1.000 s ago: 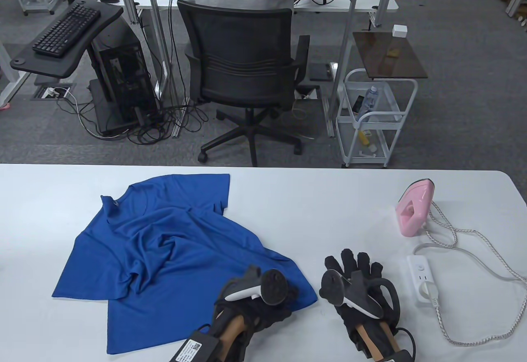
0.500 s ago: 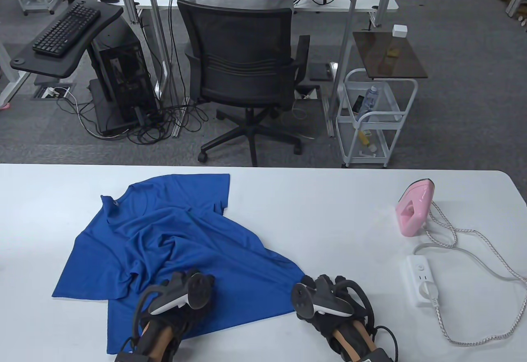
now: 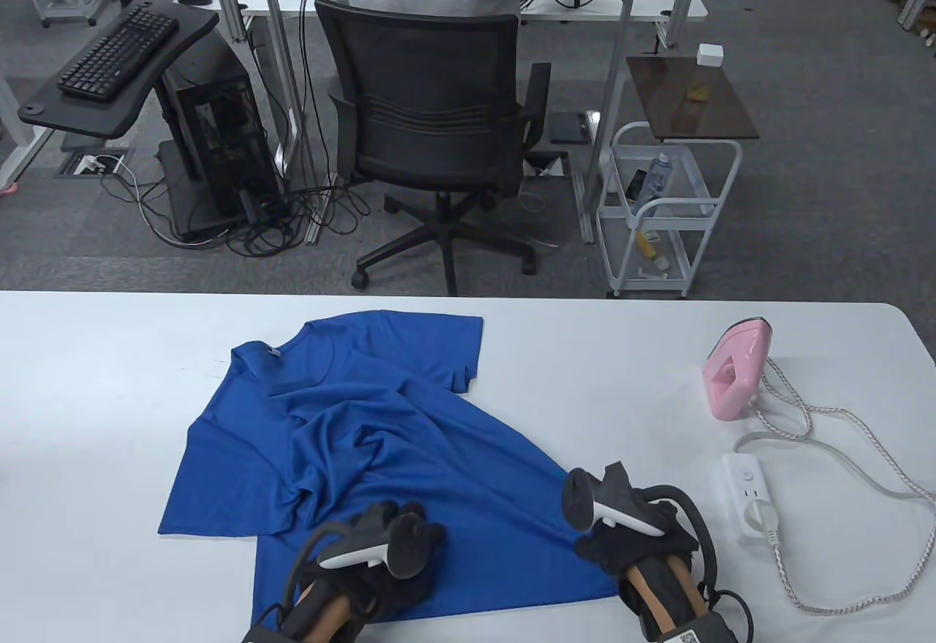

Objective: Iron t-shirt with electric iron on table

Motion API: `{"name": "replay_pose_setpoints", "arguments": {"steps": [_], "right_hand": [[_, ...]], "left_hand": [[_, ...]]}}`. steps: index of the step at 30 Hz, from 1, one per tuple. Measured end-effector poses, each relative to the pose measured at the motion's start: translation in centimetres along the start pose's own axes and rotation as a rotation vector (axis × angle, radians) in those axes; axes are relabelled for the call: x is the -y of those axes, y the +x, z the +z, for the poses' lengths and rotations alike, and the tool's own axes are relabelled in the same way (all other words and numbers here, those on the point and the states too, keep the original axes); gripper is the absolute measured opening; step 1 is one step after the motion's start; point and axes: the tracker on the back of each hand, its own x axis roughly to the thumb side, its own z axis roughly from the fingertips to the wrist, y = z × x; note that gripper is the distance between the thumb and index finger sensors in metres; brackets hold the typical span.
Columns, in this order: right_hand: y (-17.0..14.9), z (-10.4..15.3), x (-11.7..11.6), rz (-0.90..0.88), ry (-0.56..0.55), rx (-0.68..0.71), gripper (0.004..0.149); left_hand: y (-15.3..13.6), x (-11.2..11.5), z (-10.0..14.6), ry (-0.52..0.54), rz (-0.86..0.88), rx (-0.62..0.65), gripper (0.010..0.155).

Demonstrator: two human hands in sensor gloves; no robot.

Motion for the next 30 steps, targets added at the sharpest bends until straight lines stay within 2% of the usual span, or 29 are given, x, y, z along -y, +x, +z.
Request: {"name": "replay_pose_setpoints", "arguments": {"steps": [3,9,15,19,23,27,30], "right_hand": [[1.7,-2.2,2.6,-0.038,-0.117,-0.003,0.06],[7.8,-8.5,5.7,-0.051,-0.124,0.033,0.065],[12.8,-14.1,6.6,-0.084,-0.142,0.057,0.075],[14.8,-16.8,6.0,-0.089,-0.064,0.092,0.08],[15.2,-18.6,5.6,-0.071,-0.051,0.114,0.078],[13.5,-19.2,5.4,-0.144,-0.095,0.042,0.078],[11.9,-19.4,5.2,-0.128,-0.073,-0.027,0.079]], "left_hand": [[-0.3,0.4,0.0,0.002,0.03,0.014,0.079],[-0.3,0.9,0.0,-0.011,0.032,0.022,0.078],[-0.3,1.0,0.1,-0.024,0.035,0.023,0.078],[-0.3,1.0,0.1,-0.028,0.036,0.022,0.078],[-0.3,1.0,0.1,-0.026,0.041,0.022,0.078],[-0.3,1.0,0.0,-0.026,0.049,0.021,0.078],[-0.3,1.0,0.0,-0.025,0.044,0.022,0.078]]}}
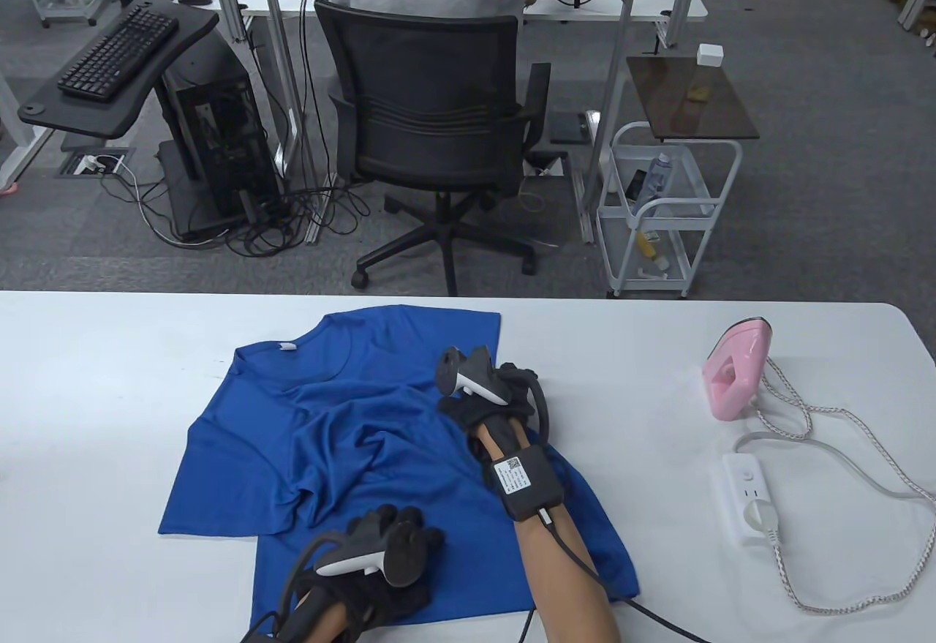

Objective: Iron t-shirt with electric iron on table

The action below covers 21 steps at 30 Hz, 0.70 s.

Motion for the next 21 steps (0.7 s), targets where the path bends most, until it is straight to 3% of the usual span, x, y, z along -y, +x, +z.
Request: {"name": "replay_pose_setpoints", "arguments": {"steps": [14,21], "right_hand": [[-12.8,-0.5,0.3,-0.067,0.11,-0.328,0.078],[-17.2,-0.4,0.2,-0.046,0.169,-0.451,0.074]], "left_hand": [[-0.1,-0.2,-0.1,0.004,0.009,0.01,0.079],[0.7,-0.5,-0.2,0.006,0.008,0.062,0.08]]}}
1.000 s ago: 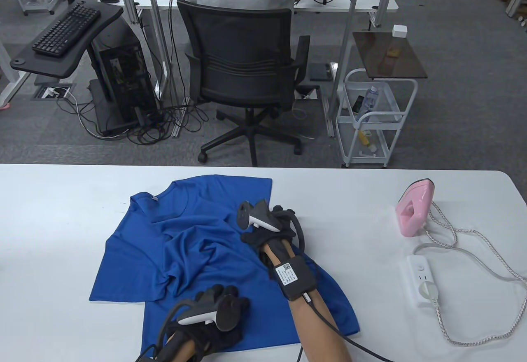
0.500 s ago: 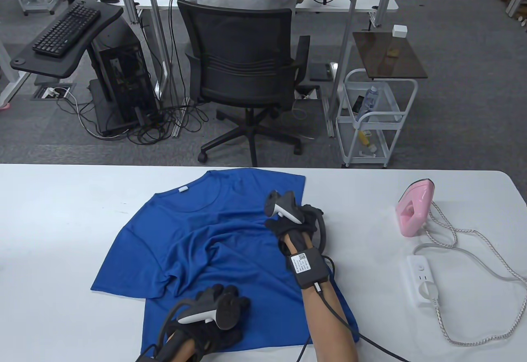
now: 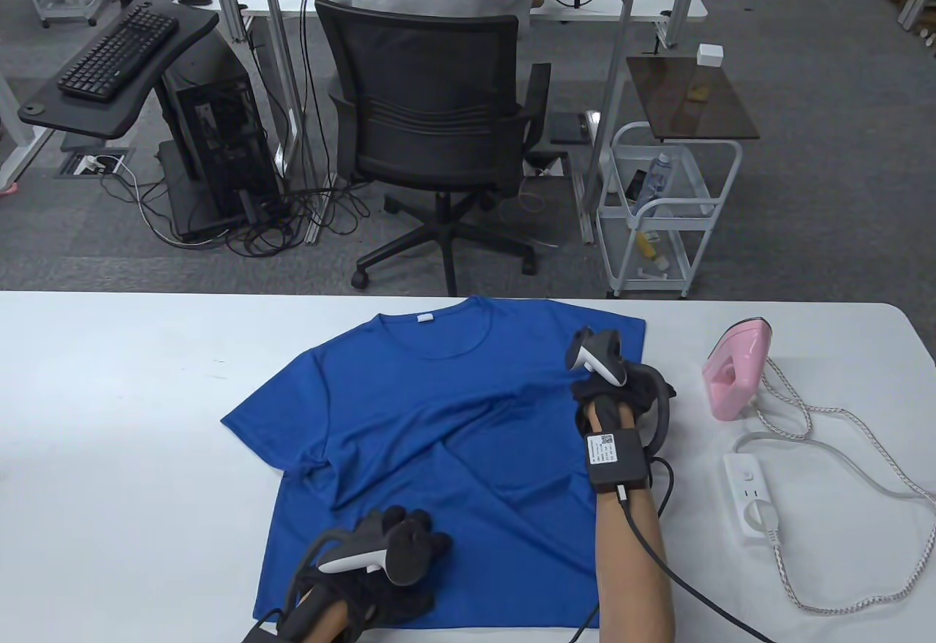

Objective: Iron t-shirt with electric iron on table

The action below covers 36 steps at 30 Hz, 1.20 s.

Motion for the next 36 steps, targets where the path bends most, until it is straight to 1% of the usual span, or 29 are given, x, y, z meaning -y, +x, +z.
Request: {"name": "replay_pose_setpoints", "arguments": {"steps": [2,4,6,7,9,11,12,13,15,17,18,19,21,23,25,26,28,29,30,32,33,35,36], "right_hand": [[-0.8,0.3,0.1,0.005,-0.013,0.026,0.073],[-1.4,1.3,0.6,-0.01,-0.058,0.08,0.072],[-1.8,2.3,1.0,-0.026,-0.094,0.114,0.07],[-2.1,3.2,1.1,-0.026,-0.108,0.143,0.069],[-2.4,4.7,0.7,0.022,-0.119,0.185,0.069],[-2.4,6.3,-0.4,0.121,-0.121,0.238,0.072],[-2.4,6.8,-0.9,0.161,-0.117,0.255,0.075],[-2.3,7.6,-2.2,0.227,-0.104,0.285,0.08],[-2.4,8.4,-3.7,0.271,-0.074,0.327,0.094],[-2.9,9.0,-5.2,0.273,-0.045,0.343,0.096],[-3.4,9.3,-5.9,0.289,-0.048,0.332,0.096],[-4.1,9.6,-6.4,0.318,-0.065,0.315,0.093],[-4.9,10.2,-6.7,0.316,-0.1,0.314,0.094],[-5.7,10.7,-7.2,0.363,-0.118,0.318,0.094],[-6.2,11.1,-7.6,0.418,-0.151,0.313,0.093],[-6.6,11.3,-7.6,0.423,-0.187,0.322,0.094],[-7.0,11.6,-7.7,0.408,-0.205,0.328,0.094],[-7.2,11.7,-7.8,0.389,-0.208,0.339,0.093],[-7.4,11.8,-8.0,0.365,-0.207,0.354,0.091],[-7.7,11.9,-8.5,0.264,-0.198,0.407,0.09],[-8.0,12.0,-8.6,0.232,-0.173,0.419,0.088],[-8.3,12.1,-8.5,0.197,-0.167,0.419,0.086],[-8.3,12.0,-8.4,0.183,-0.168,0.423,0.085]], "left_hand": [[0.7,-0.4,0.3,-0.018,-0.011,0.022,0.08],[1.3,-0.7,0.6,-0.012,-0.028,0.046,0.077],[1.5,-1.0,0.9,0.032,-0.033,0.059,0.072],[1.5,-1.1,1.0,0.058,-0.036,0.047,0.071],[1.4,-1.0,1.1,0.108,-0.068,-0.006,0.074],[1.3,-0.8,0.8,0.126,-0.103,-0.054,0.077],[1.3,-0.7,0.7,0.1,-0.109,-0.058,0.077],[1.6,-0.5,0.5,0.051,-0.094,-0.051,0.078],[2.0,-1.0,0.7,0.114,-0.122,-0.065,0.076],[2.3,-1.7,1.1,0.135,-0.139,-0.057,0.074],[2.3,-1.9,1.1,0.139,-0.108,-0.033,0.074],[1.9,-2.3,1.1,0.135,-0.067,-0.021,0.074],[1.0,-3.1,1.2,0.139,-0.004,-0.031,0.075],[-0.6,-4.6,1.6,0.205,0.054,-0.069,0.075],[-2.5,-6.4,2.0,0.279,0.086,-0.133,0.075],[-3.7,-7.5,2.2,0.319,0.086,-0.198,0.075],[-5.4,-9.2,2.3,0.367,0.046,-0.321,0.075],[-6.5,-9.9,2.0,0.37,0.016,-0.375,0.073],[-7.1,-10.3,1.5,0.353,0.011,-0.401,0.073],[-8.7,-10.7,0.0,0.274,0.055,-0.468,0.071],[-9.5,-10.6,-1.0,0.218,0.088,-0.489,0.071],[-10.8,-10.4,-2.8,0.156,0.131,-0.526,0.071],[-11.2,-10.3,-3.4,0.145,0.139,-0.552,0.069]]}}
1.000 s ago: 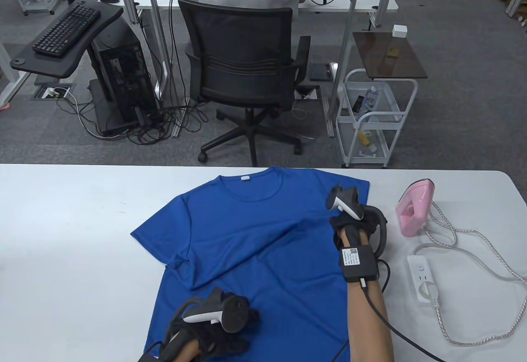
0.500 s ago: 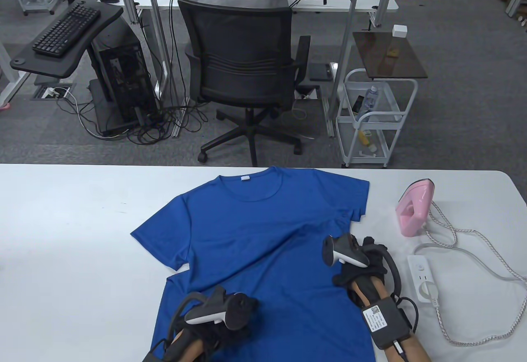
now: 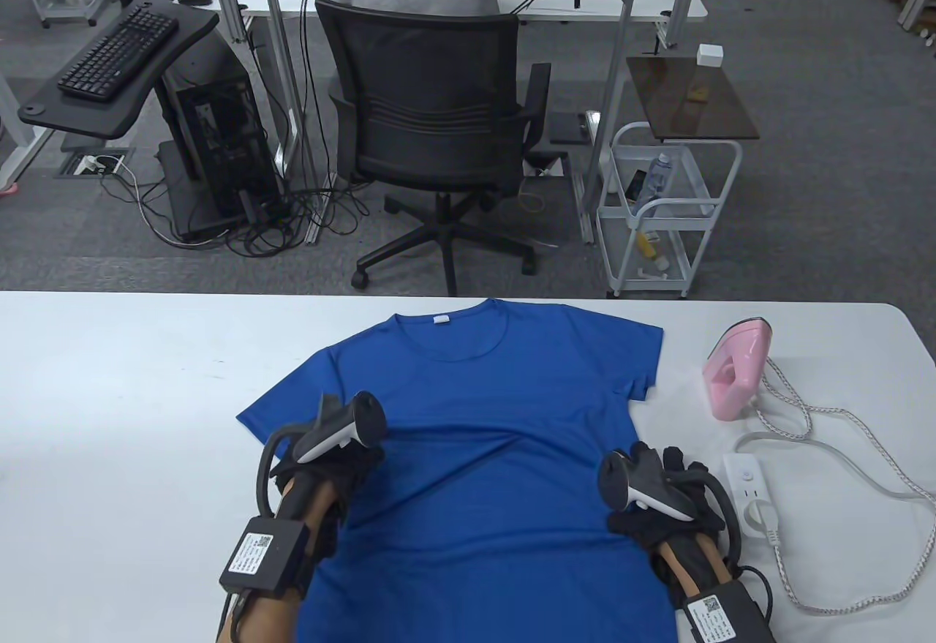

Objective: Iron t-shirt with electric iron on table

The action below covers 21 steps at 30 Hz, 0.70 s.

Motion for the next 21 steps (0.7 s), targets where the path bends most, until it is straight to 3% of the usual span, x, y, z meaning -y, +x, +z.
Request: {"name": "replay_pose_setpoints", "arguments": {"steps": [3,7,12,17,19,21], "right_hand": [[-0.2,-0.6,0.8,-0.062,-0.014,0.003,0.083],[-0.1,-2.0,2.5,-0.136,-0.037,-0.002,0.077],[0.4,-5.6,4.1,-0.195,-0.047,-0.072,0.074],[0.8,-9.2,4.6,-0.179,0.065,-0.142,0.076],[0.8,-9.9,4.2,-0.072,0.203,-0.159,0.081],[0.5,-10.2,3.9,0.064,0.228,-0.196,0.084]], "left_hand": [[-0.5,0.2,-3.0,-0.043,-0.013,-0.039,0.066],[-1.0,-1.2,-5.6,-0.032,0.038,-0.022,0.067],[-1.5,-2.2,-8.9,-0.038,0.096,-0.019,0.067],[-1.4,-2.5,-10.5,-0.056,-0.067,-0.079,0.071],[-1.4,-2.7,-10.6,-0.038,-0.112,-0.076,0.071],[-1.3,-2.7,-10.5,-0.028,-0.102,-0.055,0.071]]}}
